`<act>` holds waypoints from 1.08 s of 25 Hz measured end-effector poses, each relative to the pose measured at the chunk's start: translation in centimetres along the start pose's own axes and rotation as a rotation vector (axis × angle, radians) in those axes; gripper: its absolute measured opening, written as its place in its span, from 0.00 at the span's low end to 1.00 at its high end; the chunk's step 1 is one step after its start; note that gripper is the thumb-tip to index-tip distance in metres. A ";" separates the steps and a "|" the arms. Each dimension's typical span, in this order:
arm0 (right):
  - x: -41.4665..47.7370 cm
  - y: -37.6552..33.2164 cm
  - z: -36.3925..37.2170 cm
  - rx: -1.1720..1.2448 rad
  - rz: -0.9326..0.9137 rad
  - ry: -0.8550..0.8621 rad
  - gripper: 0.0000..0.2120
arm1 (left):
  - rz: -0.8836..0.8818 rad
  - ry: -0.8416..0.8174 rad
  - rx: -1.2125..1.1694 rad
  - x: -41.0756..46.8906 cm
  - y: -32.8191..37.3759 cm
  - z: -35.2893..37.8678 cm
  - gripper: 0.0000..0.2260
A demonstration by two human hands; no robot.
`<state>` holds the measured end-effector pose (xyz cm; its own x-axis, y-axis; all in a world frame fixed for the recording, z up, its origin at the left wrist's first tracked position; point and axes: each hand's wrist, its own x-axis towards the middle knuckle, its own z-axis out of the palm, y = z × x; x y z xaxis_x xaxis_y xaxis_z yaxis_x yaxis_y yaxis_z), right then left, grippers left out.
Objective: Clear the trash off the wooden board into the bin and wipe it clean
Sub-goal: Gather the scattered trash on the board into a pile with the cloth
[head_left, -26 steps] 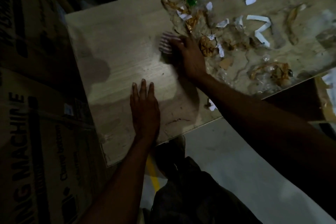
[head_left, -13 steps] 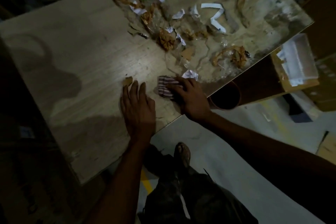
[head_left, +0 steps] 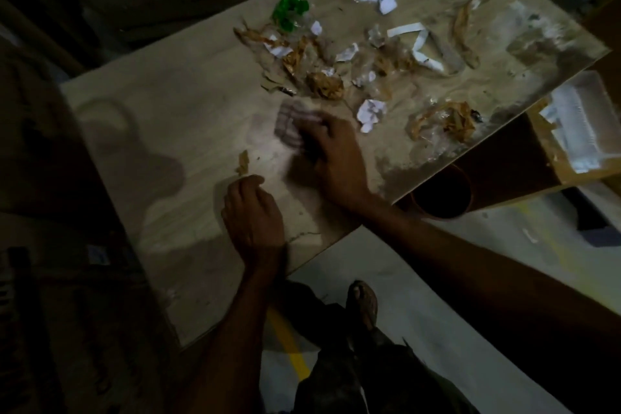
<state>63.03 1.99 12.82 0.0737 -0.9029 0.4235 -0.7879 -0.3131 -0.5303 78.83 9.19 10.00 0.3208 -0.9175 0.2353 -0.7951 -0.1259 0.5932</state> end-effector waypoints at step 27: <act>-1.5 18.6 -11.0 -0.218 0.768 0.117 0.32 | 0.130 -0.517 -0.186 -4.5 15.1 9.9 0.11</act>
<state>41.55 0.76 10.35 -0.5917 -0.8022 0.0800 -0.6953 0.4576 -0.5542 60.25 7.72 10.31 -0.1045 -0.9924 -0.0645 -0.6920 0.0260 0.7215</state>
